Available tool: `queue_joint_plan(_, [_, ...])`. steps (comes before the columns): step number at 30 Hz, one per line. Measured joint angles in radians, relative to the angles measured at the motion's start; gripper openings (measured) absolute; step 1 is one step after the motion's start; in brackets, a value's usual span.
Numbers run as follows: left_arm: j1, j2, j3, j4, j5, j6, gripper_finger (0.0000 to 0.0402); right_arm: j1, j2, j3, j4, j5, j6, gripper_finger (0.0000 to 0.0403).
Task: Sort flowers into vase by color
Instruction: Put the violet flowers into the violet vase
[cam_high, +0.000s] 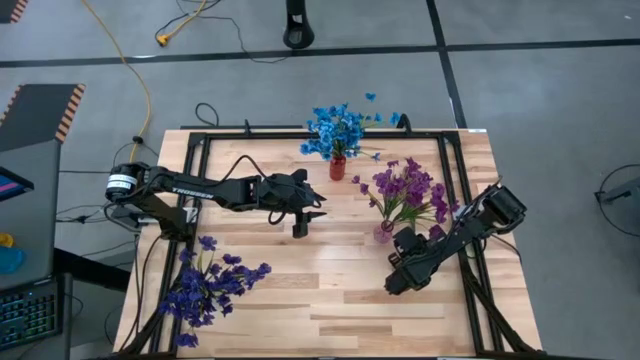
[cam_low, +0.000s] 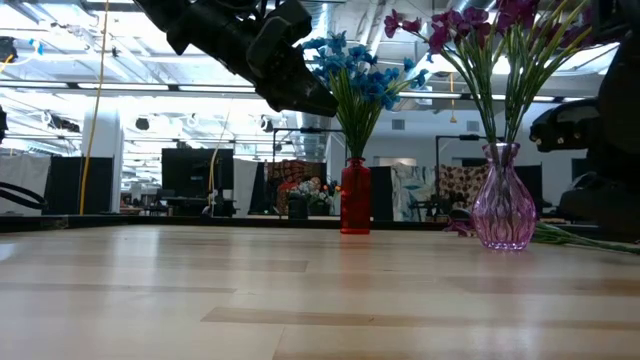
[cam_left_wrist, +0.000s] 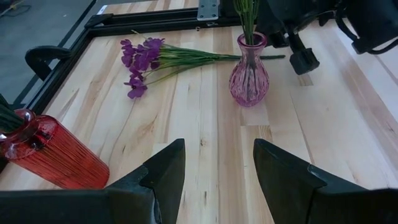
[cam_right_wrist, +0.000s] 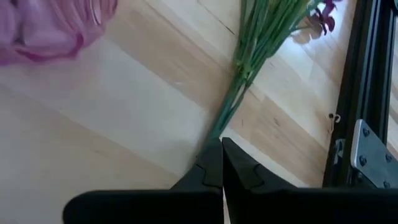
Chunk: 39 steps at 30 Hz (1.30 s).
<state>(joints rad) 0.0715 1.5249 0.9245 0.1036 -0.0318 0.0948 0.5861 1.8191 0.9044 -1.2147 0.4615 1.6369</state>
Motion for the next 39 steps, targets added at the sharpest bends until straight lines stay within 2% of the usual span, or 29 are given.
queue_joint_plan(5, [0.000, 0.000, 0.000, 0.000, 0.000, -0.001, 0.0179, -0.002, 0.000, -0.031, 0.045, 0.011, -0.047, 0.0021])
queue_joint_plan(23, [0.000, 0.000, 0.000, 0.000, 0.000, -0.003, 0.0179, -0.006, 0.000, -0.043, 0.044, 0.013, -0.172, 0.0019])
queue_joint_plan(30, [0.000, 0.000, 0.000, 0.000, 0.000, -0.005, 0.0179, -0.006, 0.000, -0.059, 0.123, 0.015, -0.232, 0.0019])
queue_joint_plan(39, [0.000, 0.000, 0.000, 0.000, 0.000, -0.006, 0.0179, -0.004, -0.001, -0.060, 0.132, -0.008, -0.232, 0.0019])
